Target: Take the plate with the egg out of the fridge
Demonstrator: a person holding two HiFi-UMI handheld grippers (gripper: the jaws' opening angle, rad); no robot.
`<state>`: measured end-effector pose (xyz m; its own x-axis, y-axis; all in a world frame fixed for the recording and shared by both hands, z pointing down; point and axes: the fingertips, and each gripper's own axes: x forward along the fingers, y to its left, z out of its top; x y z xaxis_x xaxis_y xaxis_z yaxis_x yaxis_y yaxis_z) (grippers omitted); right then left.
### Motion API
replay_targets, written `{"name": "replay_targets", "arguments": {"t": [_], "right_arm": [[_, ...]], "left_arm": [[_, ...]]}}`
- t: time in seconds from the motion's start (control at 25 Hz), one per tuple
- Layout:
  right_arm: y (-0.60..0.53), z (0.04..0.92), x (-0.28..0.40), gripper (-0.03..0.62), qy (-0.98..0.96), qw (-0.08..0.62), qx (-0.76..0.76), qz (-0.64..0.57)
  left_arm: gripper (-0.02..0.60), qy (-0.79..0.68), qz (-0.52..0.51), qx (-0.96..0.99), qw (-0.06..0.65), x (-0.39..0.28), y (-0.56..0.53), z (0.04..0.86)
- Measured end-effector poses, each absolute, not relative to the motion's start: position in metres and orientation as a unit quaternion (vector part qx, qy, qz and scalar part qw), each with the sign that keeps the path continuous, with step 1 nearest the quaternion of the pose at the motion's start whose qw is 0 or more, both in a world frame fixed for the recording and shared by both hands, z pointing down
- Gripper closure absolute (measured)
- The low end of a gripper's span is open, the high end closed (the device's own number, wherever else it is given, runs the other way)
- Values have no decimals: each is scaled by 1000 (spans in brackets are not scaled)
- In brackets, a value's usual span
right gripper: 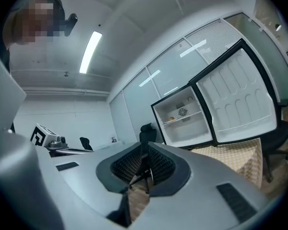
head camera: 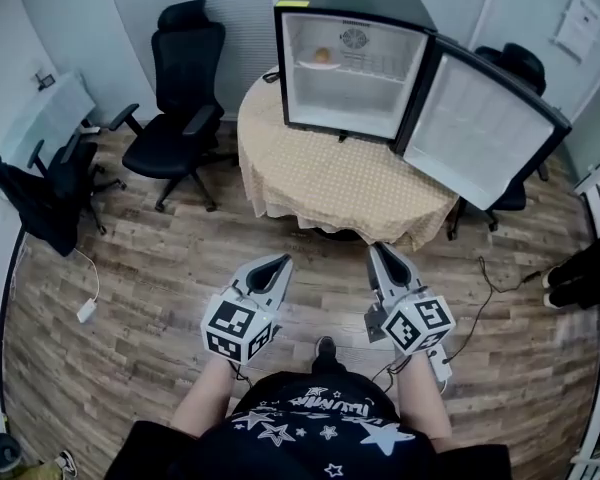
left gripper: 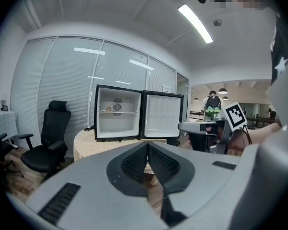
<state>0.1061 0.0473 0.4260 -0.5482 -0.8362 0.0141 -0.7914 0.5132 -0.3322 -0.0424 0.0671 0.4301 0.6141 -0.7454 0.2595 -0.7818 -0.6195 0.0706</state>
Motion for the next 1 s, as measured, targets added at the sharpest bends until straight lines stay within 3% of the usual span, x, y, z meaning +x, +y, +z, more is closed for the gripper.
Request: {"name": "replay_targets", "arguments": {"t": [0.68,1.0], "right_arm": [[-3,438,178,542,875,64,-449,-168],[-32,457,160,542,879,74,-425,-205]], "left_arm": [[574,-461,124,875,82,1,3,430],[574,-480,126,864,85,-9,-3,438]]}}
